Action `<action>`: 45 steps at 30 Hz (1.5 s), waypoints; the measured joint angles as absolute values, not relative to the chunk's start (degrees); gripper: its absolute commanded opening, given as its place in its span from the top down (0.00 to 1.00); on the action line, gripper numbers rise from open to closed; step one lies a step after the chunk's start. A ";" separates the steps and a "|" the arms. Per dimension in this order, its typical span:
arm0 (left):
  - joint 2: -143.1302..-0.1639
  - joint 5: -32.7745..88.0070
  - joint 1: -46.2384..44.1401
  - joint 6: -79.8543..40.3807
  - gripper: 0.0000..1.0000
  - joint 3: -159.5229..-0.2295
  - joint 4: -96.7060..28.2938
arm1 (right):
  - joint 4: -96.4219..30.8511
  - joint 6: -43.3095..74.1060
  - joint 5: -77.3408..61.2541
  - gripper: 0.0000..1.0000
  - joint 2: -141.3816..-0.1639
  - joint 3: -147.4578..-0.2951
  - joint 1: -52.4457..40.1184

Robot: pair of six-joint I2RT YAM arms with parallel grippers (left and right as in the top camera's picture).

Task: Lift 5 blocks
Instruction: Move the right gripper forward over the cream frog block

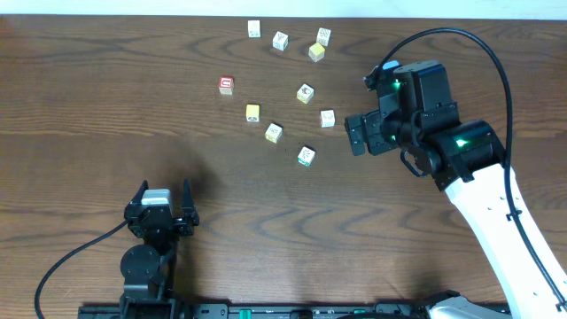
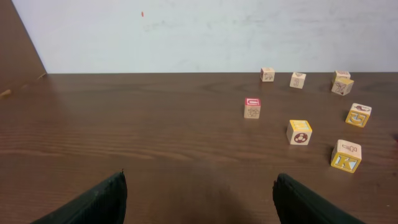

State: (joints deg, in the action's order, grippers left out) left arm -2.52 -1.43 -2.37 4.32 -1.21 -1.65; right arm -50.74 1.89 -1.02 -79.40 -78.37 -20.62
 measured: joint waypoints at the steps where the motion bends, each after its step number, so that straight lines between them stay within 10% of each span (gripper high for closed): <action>1: -2.52 -1.43 -2.37 4.29 0.25 -1.21 -1.65 | -50.76 1.89 -0.95 0.01 -79.40 -78.37 -20.62; 45: -2.52 -1.41 -2.37 4.32 0.24 -1.21 -1.67 | -25.06 10.24 1.93 0.01 -111.04 -78.26 -25.02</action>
State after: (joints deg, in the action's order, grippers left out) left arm -2.52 -1.41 -2.37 4.32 -1.21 -1.67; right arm -25.06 10.24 1.93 -111.04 -78.26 -25.02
